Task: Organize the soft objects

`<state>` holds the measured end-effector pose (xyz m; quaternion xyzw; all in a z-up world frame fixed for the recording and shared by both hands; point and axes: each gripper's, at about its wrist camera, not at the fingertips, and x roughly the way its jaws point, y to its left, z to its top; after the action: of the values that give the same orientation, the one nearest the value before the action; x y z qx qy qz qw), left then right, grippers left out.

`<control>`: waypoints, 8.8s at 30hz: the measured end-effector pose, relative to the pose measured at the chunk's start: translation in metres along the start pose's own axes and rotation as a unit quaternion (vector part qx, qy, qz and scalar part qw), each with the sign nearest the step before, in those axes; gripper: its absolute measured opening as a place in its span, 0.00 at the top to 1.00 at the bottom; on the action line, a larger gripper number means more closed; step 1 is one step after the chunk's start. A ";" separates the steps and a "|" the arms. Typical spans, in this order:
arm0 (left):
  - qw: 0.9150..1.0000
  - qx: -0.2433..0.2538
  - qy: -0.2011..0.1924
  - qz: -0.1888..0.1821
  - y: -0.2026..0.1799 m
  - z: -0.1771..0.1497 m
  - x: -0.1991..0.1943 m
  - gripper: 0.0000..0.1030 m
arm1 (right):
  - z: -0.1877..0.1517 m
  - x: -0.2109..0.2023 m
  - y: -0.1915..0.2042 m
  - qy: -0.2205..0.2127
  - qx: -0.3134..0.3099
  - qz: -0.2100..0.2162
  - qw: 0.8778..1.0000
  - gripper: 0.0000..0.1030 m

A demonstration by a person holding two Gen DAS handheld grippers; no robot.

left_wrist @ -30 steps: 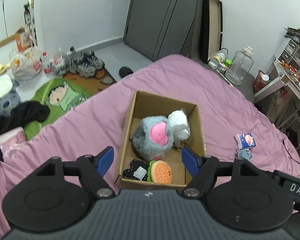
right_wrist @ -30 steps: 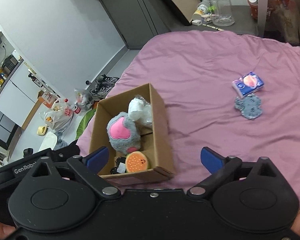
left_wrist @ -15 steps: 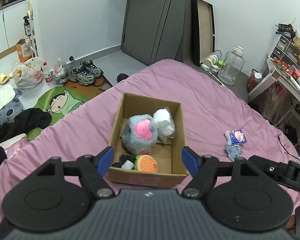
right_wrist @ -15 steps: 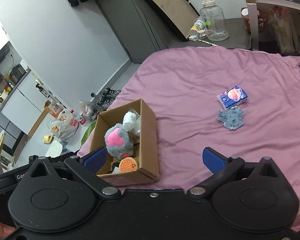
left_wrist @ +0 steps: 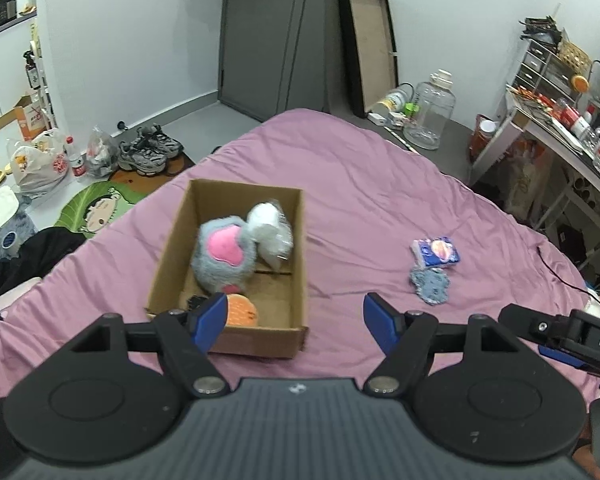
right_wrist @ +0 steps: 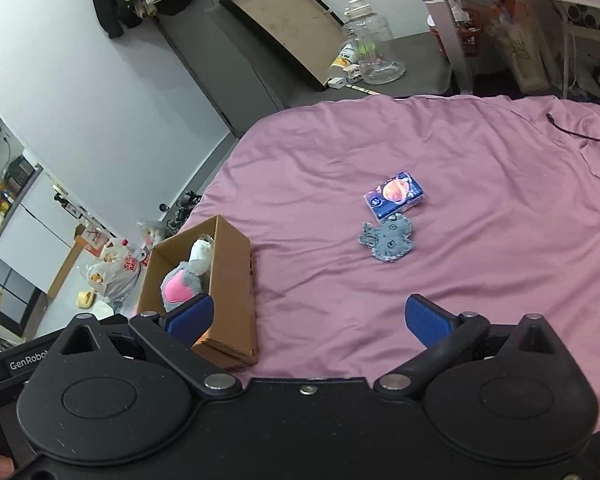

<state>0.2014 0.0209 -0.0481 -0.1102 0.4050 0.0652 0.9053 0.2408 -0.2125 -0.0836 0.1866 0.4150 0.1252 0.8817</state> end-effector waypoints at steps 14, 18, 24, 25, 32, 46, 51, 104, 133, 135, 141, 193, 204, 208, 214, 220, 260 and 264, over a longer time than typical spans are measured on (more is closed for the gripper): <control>1.000 0.017 0.008 -0.005 -0.061 -0.011 0.026 0.29 | 0.015 -0.023 -0.045 -0.021 -0.001 0.004 1.000 0.00; 1.000 0.013 0.010 -0.013 -0.077 -0.012 0.038 0.29 | 0.024 -0.014 -0.056 -0.017 0.008 0.009 1.000 0.00; 1.000 0.011 0.009 -0.006 -0.096 -0.010 0.057 0.29 | 0.041 0.001 -0.067 -0.010 0.015 0.024 1.000 0.00; 1.000 0.011 0.010 -0.006 -0.099 -0.009 0.061 0.29 | 0.044 0.003 -0.066 -0.012 0.008 0.020 1.000 0.00; 1.000 0.006 0.021 -0.006 -0.121 -0.007 0.094 0.29 | 0.067 0.024 -0.079 -0.002 -0.017 0.002 1.000 0.00; 0.998 -0.013 0.055 -0.016 -0.151 -0.006 0.172 0.32 | 0.102 0.095 -0.121 0.042 0.032 0.042 0.998 0.00; 0.997 -0.020 0.070 -0.021 -0.157 -0.003 0.198 0.32 | 0.109 0.122 -0.139 0.051 0.060 0.042 0.996 0.00; 0.989 -0.091 0.076 -0.093 -0.078 0.046 0.233 0.79 | 0.107 0.227 -0.128 0.098 0.061 0.001 0.993 0.75; 0.989 -0.069 0.036 -0.127 -0.031 0.066 0.100 0.78 | 0.084 0.090 -0.064 0.026 0.023 -0.022 0.999 0.80; 0.988 -0.073 0.031 -0.132 -0.024 0.068 0.092 0.78 | 0.083 0.081 -0.056 0.020 0.017 -0.021 0.999 0.80; 0.988 -0.082 0.020 -0.132 0.001 0.069 0.077 0.78 | 0.080 0.058 -0.026 0.003 0.002 -0.015 1.000 0.80; 0.981 -0.162 0.087 -0.063 0.165 0.058 0.100 0.26 | 0.022 0.134 0.172 0.078 -0.166 -0.015 0.983 0.44; 0.985 -0.142 0.079 -0.054 0.154 0.062 0.076 0.18 | 0.024 0.102 0.164 0.059 -0.142 -0.010 0.988 0.33; 0.988 -0.124 0.075 -0.055 0.146 0.062 0.062 0.12 | 0.023 0.087 0.160 0.048 -0.136 -0.016 0.989 0.26; 0.993 -0.086 0.064 -0.039 0.131 0.054 0.036 0.01 | 0.019 0.058 0.154 0.027 -0.128 -0.009 0.991 0.10; 0.996 -0.076 0.043 -0.032 0.129 0.044 0.007 0.01 | 0.008 0.034 0.145 0.020 -0.117 -0.017 0.993 0.00; 0.998 0.019 -0.055 -0.034 0.058 -0.009 -0.141 0.00 | -0.030 -0.132 0.098 -0.080 -0.106 -0.030 0.991 0.00; 0.998 0.019 -0.057 -0.033 0.057 -0.013 -0.146 0.00 | -0.033 -0.140 0.098 -0.086 -0.115 -0.024 0.989 0.00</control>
<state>0.0833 0.0687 0.0445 -0.1028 0.3497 0.0341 0.9306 0.1211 -0.1693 0.0352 0.0844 0.3246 0.1339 0.9325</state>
